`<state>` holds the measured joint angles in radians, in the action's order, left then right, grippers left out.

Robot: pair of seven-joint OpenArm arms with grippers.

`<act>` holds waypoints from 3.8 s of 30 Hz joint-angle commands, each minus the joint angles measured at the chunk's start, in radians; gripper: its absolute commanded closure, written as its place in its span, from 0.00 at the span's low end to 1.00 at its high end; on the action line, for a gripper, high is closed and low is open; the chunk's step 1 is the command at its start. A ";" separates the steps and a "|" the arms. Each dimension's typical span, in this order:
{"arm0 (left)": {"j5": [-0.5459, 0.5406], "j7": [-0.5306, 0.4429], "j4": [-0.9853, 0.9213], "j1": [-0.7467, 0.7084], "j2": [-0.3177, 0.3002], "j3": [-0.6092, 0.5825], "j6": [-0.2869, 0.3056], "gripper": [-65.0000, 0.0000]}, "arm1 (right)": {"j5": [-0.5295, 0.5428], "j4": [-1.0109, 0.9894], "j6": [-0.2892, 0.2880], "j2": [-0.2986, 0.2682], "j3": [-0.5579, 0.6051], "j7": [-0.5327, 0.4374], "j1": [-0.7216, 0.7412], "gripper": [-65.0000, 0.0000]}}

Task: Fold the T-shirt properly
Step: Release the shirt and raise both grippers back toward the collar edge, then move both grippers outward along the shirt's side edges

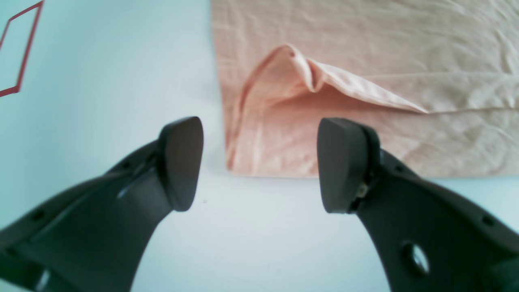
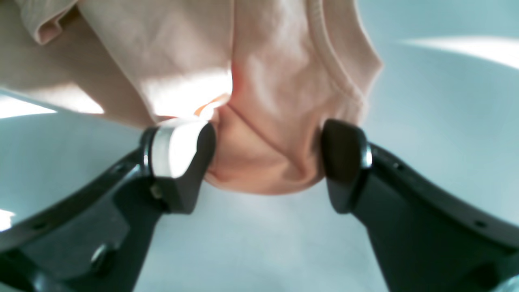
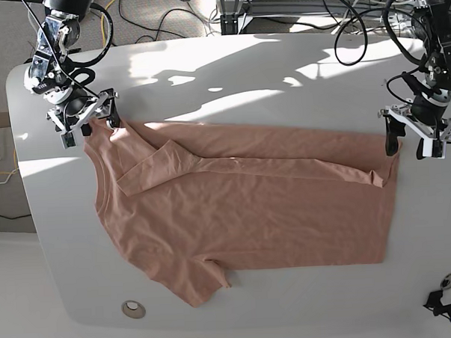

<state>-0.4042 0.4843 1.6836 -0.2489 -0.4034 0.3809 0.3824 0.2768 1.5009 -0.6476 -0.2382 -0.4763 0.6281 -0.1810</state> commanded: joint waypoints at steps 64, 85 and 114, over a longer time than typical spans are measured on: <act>0.057 -0.012 -0.026 -0.309 -0.015 -0.090 0.003 1.00 | -0.007 0.289 -0.044 -0.013 -0.011 0.065 -0.363 1.00; 0.057 0.023 0.164 -0.534 -0.016 0.046 0.003 0.81 | -0.012 0.304 -0.045 -0.034 -0.077 0.066 -0.421 1.00; 0.064 0.121 0.000 0.150 -0.018 0.008 0.005 0.49 | -0.015 0.197 -0.041 -0.053 -0.005 0.108 0.104 0.37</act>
<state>-0.3344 0.6170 1.6970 -0.1131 -0.4026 0.3855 0.3912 0.2520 1.7256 -0.6865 -0.2733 -0.4931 0.7547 -0.0975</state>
